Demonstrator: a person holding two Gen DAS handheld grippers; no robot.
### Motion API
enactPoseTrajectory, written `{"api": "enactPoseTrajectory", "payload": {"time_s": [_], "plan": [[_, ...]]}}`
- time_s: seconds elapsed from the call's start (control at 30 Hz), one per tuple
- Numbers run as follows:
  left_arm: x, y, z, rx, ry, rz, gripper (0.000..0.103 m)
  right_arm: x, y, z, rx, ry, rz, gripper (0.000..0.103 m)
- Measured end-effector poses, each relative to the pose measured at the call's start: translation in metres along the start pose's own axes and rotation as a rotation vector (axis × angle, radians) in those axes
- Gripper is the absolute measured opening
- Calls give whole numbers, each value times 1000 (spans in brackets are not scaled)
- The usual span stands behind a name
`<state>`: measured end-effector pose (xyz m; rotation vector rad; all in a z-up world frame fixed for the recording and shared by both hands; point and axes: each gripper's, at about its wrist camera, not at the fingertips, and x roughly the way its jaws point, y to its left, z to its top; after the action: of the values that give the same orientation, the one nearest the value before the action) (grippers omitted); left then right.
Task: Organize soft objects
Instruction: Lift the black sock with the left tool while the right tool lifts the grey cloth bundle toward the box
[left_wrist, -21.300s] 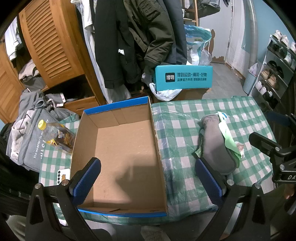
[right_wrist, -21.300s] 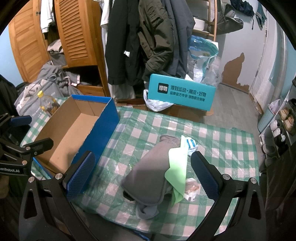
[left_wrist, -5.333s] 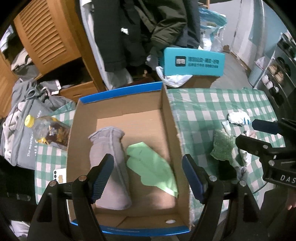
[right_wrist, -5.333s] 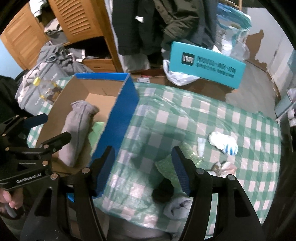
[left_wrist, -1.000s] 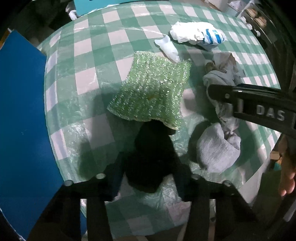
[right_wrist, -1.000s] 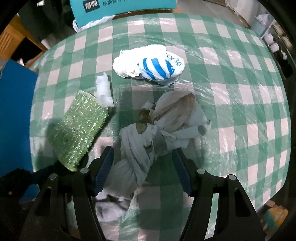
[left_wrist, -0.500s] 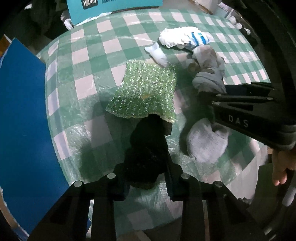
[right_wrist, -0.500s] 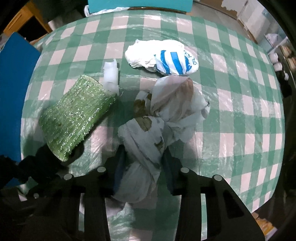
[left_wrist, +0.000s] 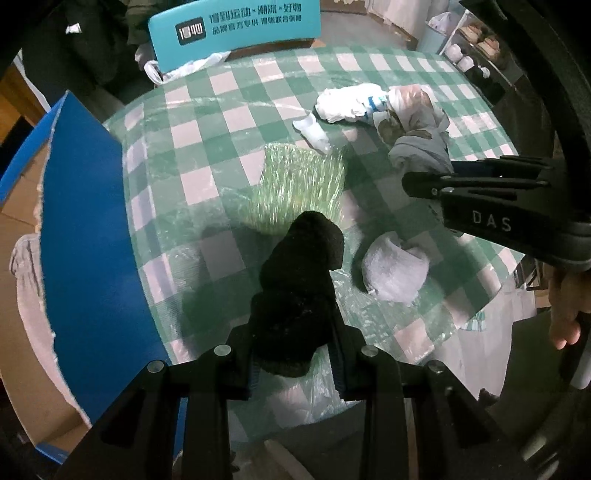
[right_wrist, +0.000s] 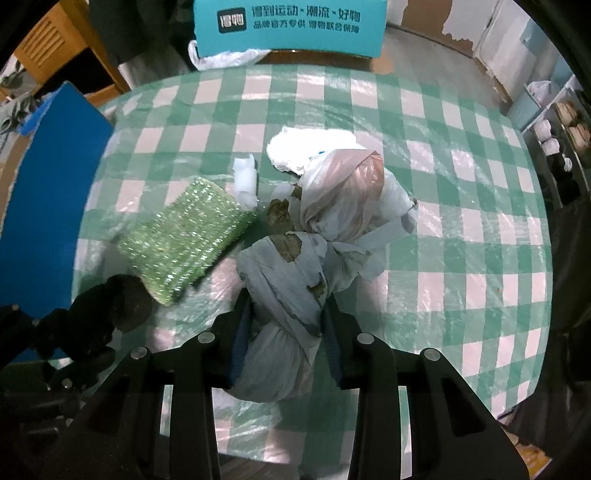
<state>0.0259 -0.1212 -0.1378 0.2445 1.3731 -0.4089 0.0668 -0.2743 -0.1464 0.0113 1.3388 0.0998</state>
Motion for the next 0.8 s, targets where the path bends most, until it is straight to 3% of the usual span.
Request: {"api": "enactPoseTrajectory", "payload": {"time_s": [0.8], "plan": [[-48, 13, 6, -39, -137, 53, 31, -74, 12, -14, -68, -121, 23, 34]]}}
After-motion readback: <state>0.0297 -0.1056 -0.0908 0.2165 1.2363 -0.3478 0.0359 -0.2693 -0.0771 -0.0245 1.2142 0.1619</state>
